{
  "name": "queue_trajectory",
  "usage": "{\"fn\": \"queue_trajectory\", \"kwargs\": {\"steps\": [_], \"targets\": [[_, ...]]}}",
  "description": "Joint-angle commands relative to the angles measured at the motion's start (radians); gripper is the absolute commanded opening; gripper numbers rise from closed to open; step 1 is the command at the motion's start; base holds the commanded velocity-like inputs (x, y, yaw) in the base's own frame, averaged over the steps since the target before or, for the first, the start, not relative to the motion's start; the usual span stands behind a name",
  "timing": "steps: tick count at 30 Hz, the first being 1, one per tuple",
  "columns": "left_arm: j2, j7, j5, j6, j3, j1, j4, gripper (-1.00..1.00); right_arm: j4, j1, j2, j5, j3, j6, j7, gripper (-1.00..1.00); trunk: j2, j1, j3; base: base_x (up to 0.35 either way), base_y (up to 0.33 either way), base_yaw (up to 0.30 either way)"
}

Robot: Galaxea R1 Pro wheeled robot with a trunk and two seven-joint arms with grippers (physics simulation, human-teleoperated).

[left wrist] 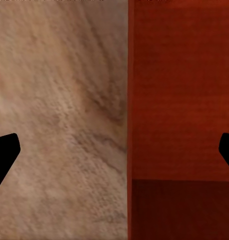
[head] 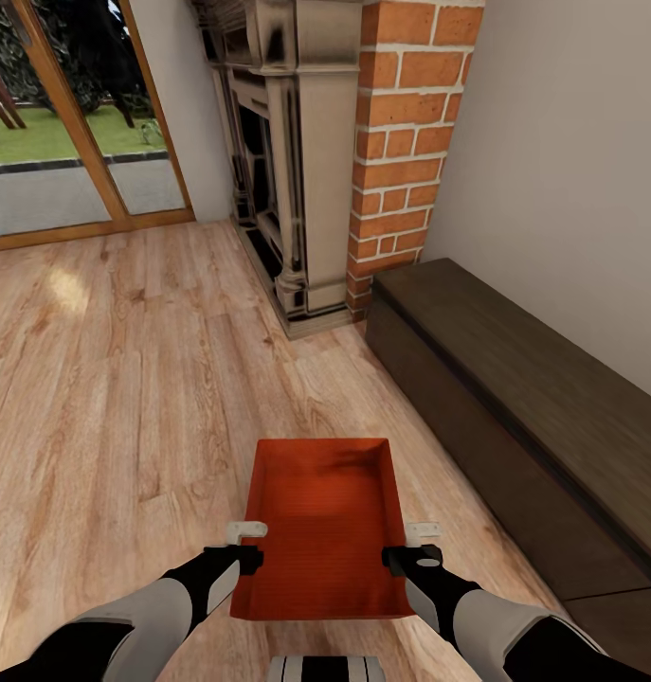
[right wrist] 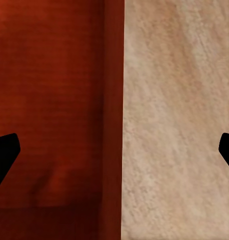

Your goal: Move the two storage containers from the living room to the garage. In the garage, place one container on the floor and stack the other container on top of it (either order is fine).

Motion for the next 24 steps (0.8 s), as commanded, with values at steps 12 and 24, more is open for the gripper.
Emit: {"fn": "queue_trajectory", "kwargs": {"steps": [12, 24], "targets": [[0.000, 0.004, -0.001, 0.007, -0.001, 0.000, -0.002, 1.00, 0.001, 0.000, 0.000, -0.010, 0.008, -0.003, -0.002, 1.00, 0.000, 0.000, -0.001, 0.000, 0.000, 0.000], [0.001, -0.006, -0.004, 0.007, -0.001, 0.000, -0.002, -1.00, 0.001, 0.000, 0.000, -0.010, 0.010, 0.000, -0.002, 1.00, 0.000, 0.000, -0.001, 0.000, 0.000, 0.000]]}}
